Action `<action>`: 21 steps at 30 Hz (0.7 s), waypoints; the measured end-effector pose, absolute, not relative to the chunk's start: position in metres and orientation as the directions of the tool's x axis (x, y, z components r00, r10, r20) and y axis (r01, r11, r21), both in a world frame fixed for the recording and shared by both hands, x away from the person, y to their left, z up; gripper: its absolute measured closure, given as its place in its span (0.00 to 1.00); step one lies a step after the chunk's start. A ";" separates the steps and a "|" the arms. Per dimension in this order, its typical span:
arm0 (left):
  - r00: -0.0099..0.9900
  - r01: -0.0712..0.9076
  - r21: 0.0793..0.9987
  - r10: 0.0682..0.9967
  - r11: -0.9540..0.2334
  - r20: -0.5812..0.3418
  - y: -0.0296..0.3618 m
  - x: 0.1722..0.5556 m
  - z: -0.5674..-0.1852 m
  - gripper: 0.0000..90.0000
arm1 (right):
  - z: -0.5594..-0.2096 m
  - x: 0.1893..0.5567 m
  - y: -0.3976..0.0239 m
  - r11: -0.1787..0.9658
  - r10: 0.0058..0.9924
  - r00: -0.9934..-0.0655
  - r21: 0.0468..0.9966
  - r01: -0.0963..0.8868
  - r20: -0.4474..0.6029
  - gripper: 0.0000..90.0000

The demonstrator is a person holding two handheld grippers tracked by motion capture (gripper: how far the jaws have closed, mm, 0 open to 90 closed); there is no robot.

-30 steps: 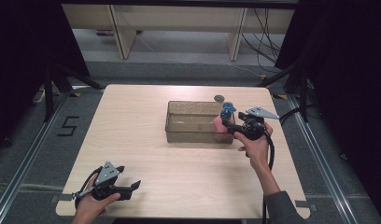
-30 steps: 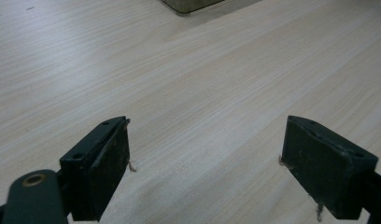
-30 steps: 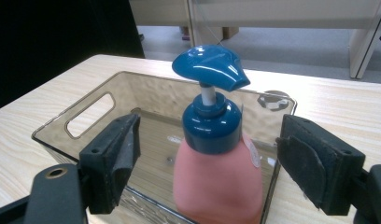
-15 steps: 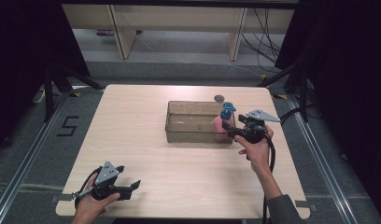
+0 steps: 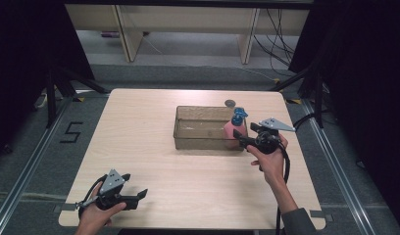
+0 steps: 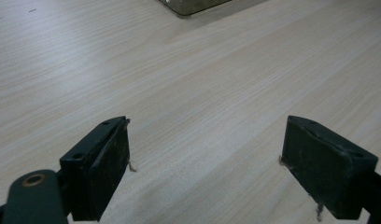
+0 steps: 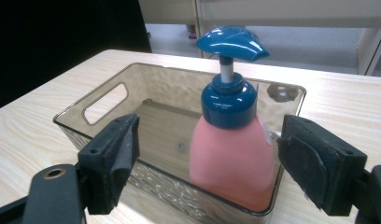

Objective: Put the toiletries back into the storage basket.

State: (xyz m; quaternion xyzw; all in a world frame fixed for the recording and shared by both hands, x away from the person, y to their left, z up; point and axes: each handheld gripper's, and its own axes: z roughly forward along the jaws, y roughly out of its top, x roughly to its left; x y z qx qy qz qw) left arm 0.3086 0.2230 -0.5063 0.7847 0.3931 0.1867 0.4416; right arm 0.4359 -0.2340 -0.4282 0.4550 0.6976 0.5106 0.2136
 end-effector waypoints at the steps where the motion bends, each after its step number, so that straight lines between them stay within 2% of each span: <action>1: 0.621 0.453 0.839 0.782 -0.301 -0.055 0.223 0.309 -0.506 0.16 | -0.429 0.436 -0.234 0.065 0.852 -0.498 0.912 0.406 0.161 0.24; 21: 0.619 0.454 0.838 0.784 -0.302 -0.052 0.222 0.309 -0.507 0.16 | -0.431 0.423 -0.235 0.073 0.842 -0.511 0.904 0.422 0.171 0.24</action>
